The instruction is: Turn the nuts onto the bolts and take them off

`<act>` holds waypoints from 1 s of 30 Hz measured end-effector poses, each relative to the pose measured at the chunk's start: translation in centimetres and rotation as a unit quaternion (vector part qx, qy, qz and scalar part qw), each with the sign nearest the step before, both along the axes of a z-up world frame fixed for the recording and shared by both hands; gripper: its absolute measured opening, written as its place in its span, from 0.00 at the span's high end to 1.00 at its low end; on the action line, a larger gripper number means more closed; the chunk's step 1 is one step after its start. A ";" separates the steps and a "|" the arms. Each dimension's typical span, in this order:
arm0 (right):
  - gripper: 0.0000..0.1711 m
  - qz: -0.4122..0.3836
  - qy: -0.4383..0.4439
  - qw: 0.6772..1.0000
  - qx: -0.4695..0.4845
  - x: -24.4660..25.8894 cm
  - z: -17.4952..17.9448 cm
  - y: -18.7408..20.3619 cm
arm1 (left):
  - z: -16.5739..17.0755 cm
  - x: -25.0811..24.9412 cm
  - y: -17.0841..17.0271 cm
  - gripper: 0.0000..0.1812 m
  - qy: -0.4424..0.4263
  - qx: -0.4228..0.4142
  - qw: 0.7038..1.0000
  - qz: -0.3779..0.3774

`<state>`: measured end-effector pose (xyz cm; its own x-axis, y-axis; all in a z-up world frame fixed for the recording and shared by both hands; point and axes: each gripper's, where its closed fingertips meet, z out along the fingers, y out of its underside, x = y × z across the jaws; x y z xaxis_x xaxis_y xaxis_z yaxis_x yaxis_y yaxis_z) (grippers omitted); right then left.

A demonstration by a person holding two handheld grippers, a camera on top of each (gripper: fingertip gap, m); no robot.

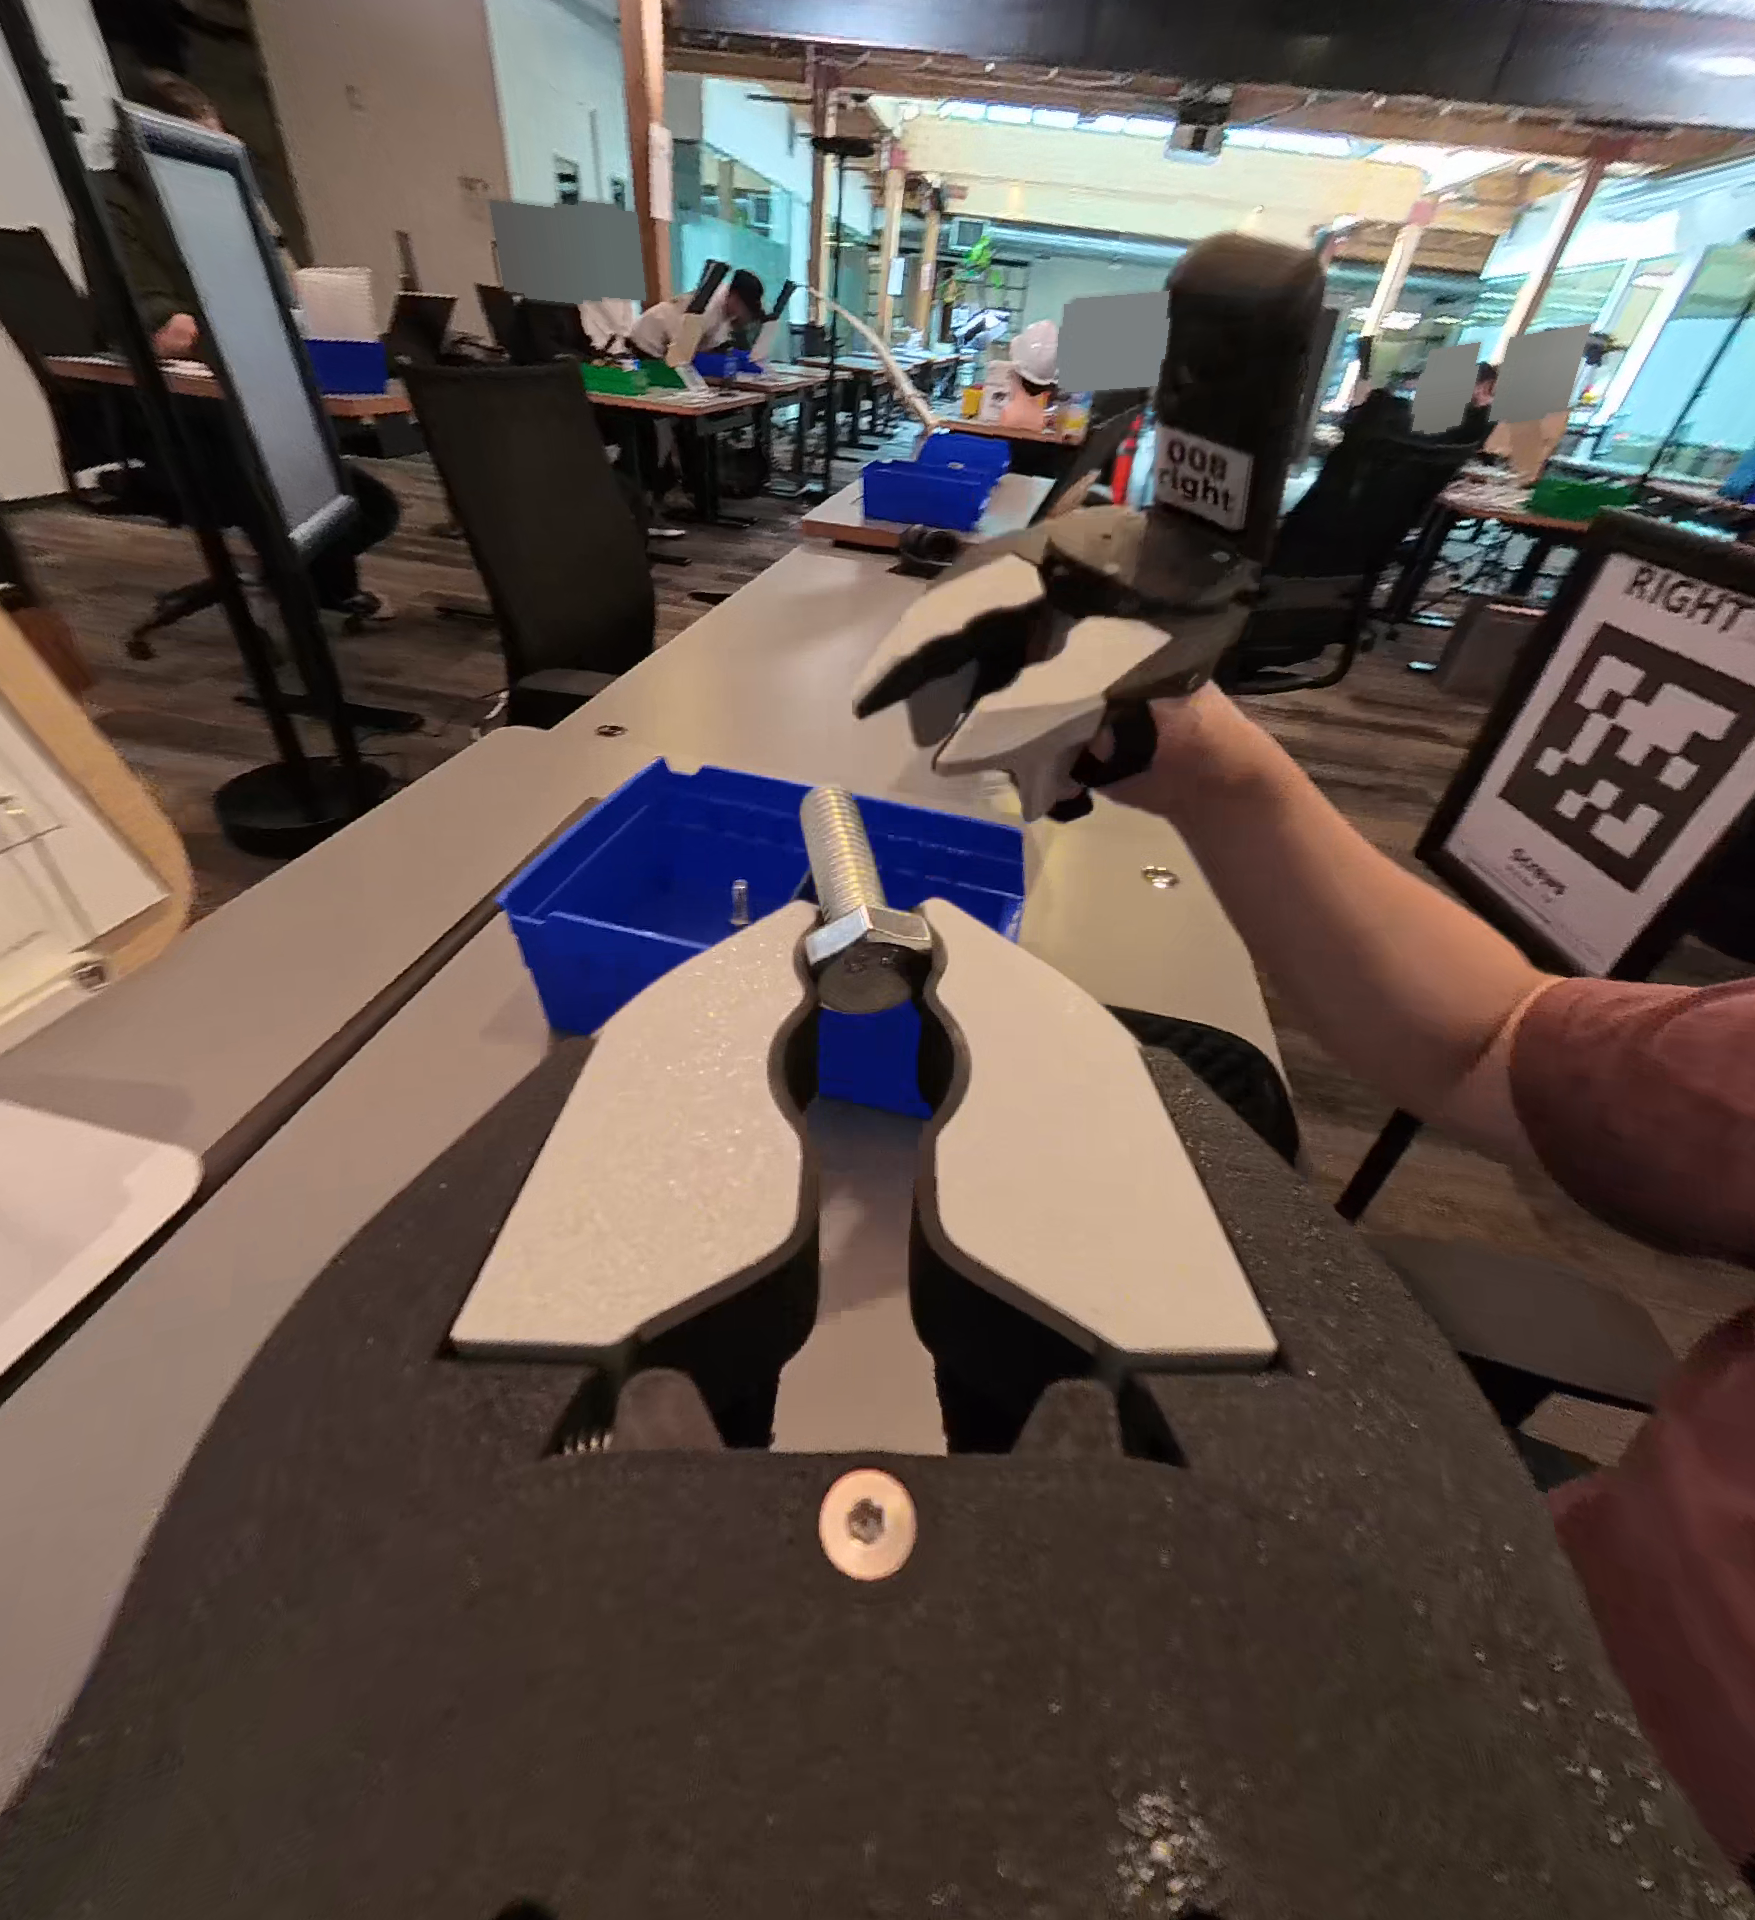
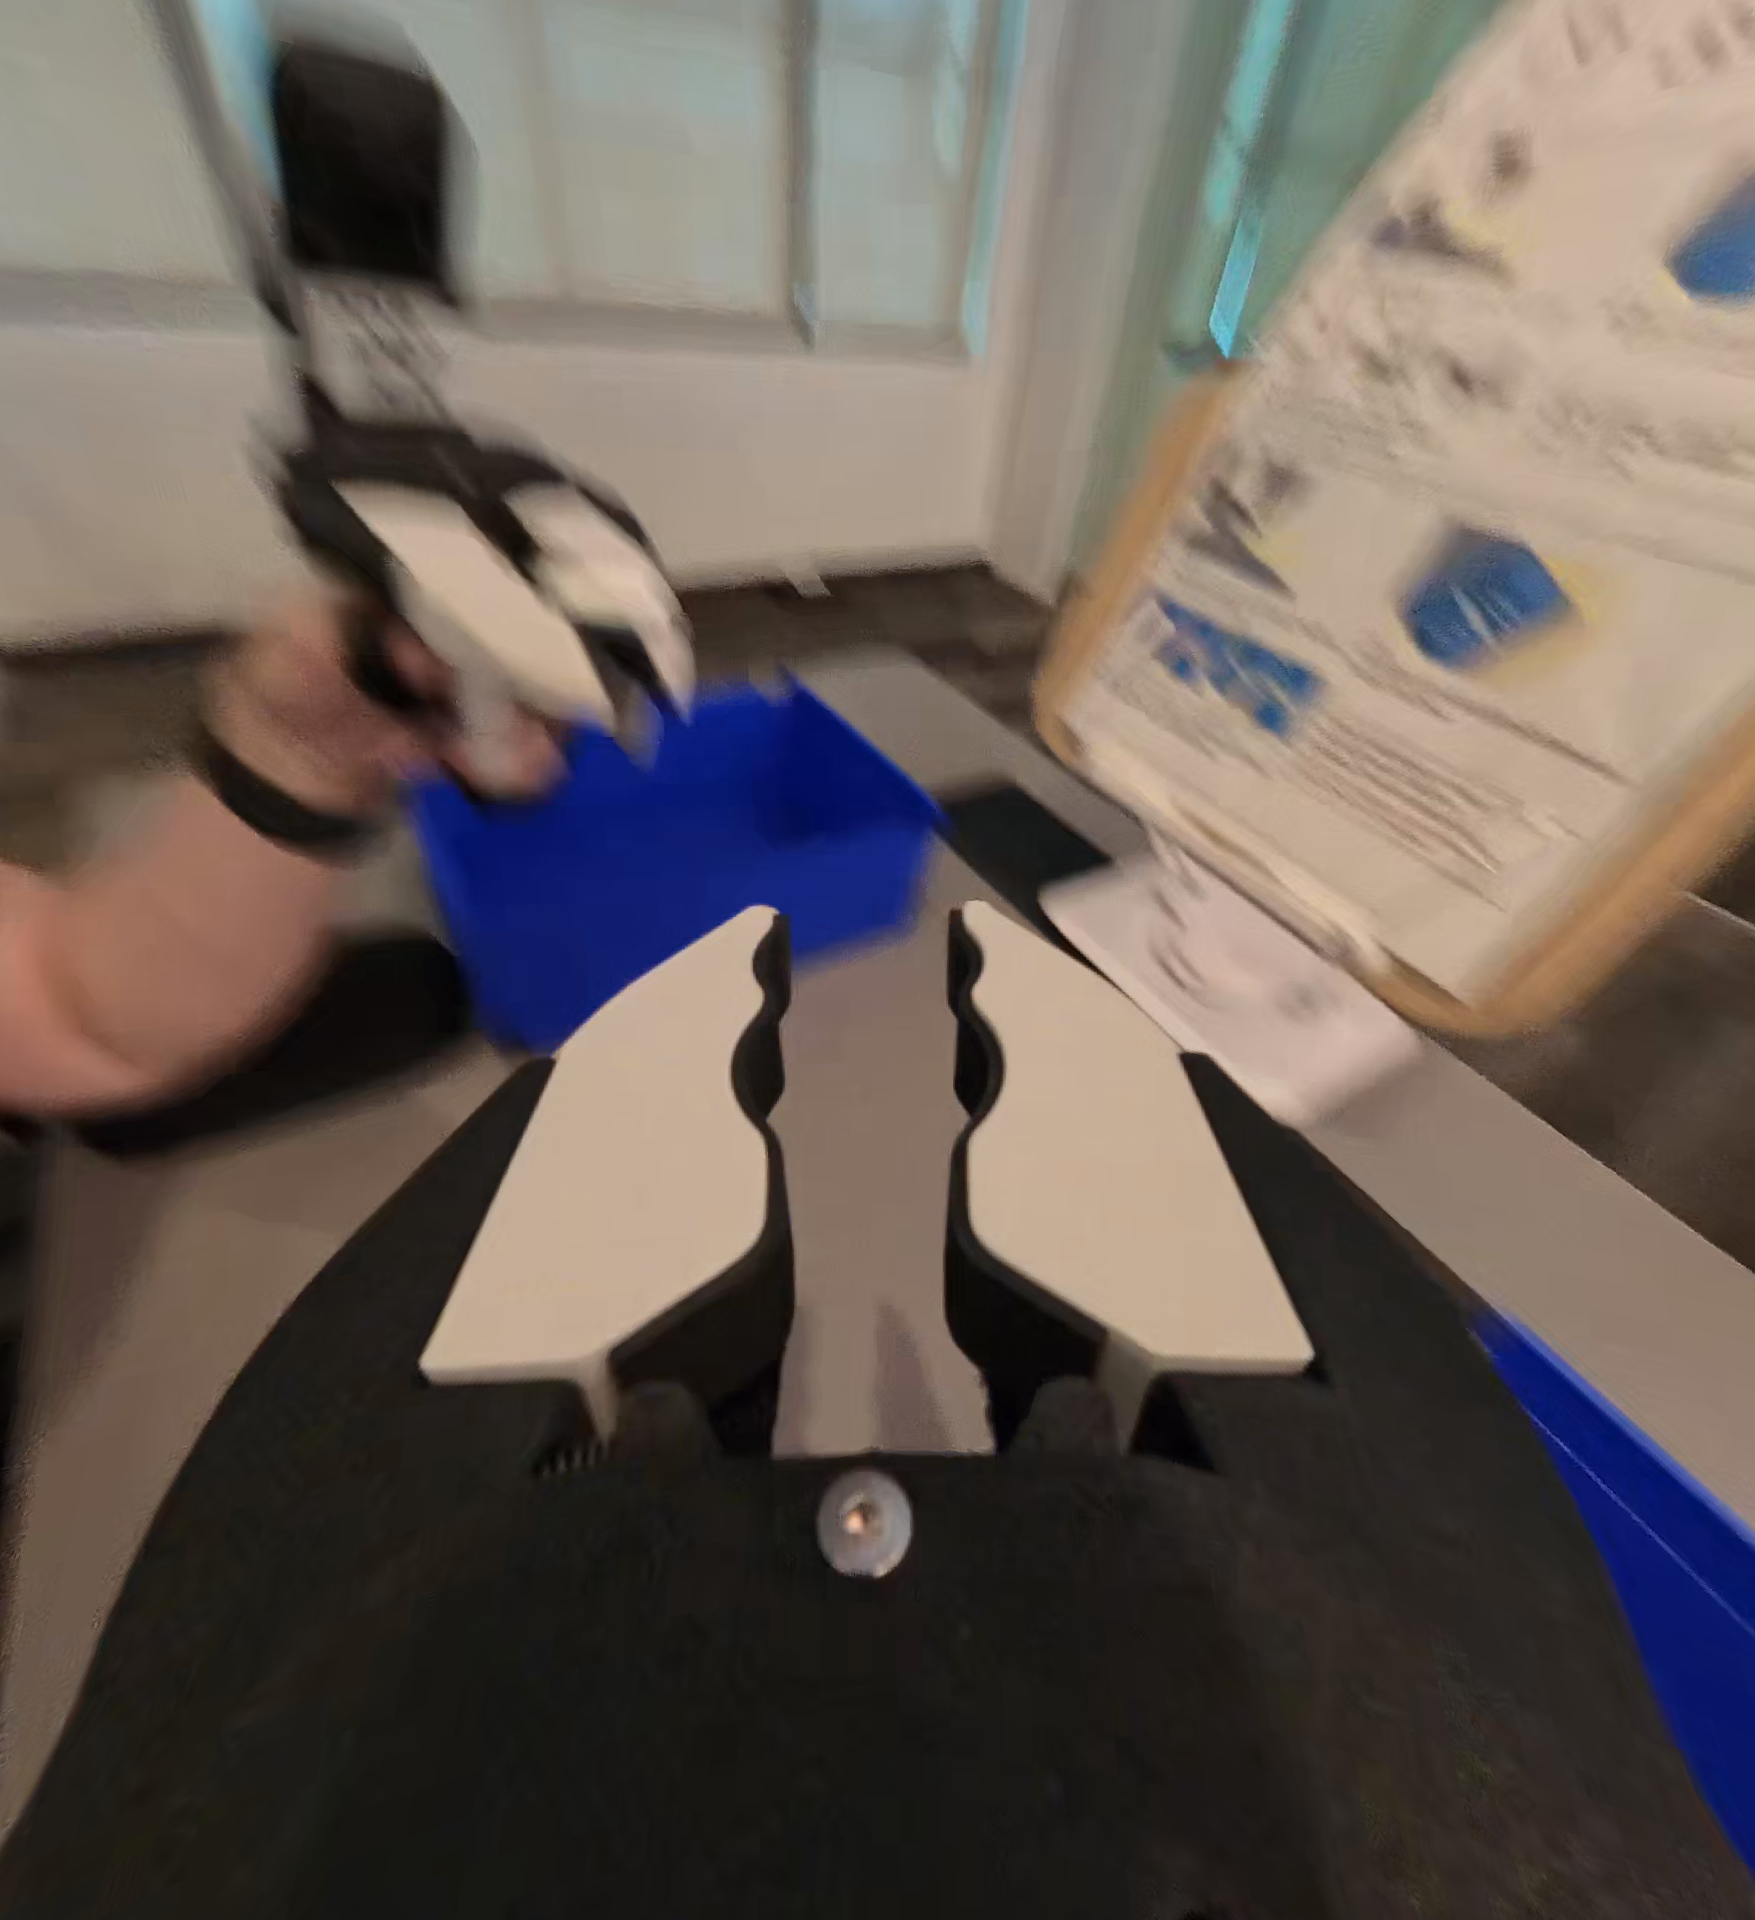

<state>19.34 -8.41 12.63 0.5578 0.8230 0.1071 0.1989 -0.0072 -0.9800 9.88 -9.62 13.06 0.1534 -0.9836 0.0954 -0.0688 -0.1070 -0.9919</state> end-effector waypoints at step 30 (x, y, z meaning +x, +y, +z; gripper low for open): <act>0.94 0.238 0.295 0.918 -0.115 -9.5 3.4 -3.0 | -0.3 2.2 -2.4 0.92 0.011 0.059 0.998 -0.031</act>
<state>9.81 -11.38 16.01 0.0337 0.9519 -0.3045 -0.3312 -0.2768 -0.9021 12.13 -12.04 12.76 0.0932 -0.9954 -0.0241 -0.0929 0.0154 -0.9956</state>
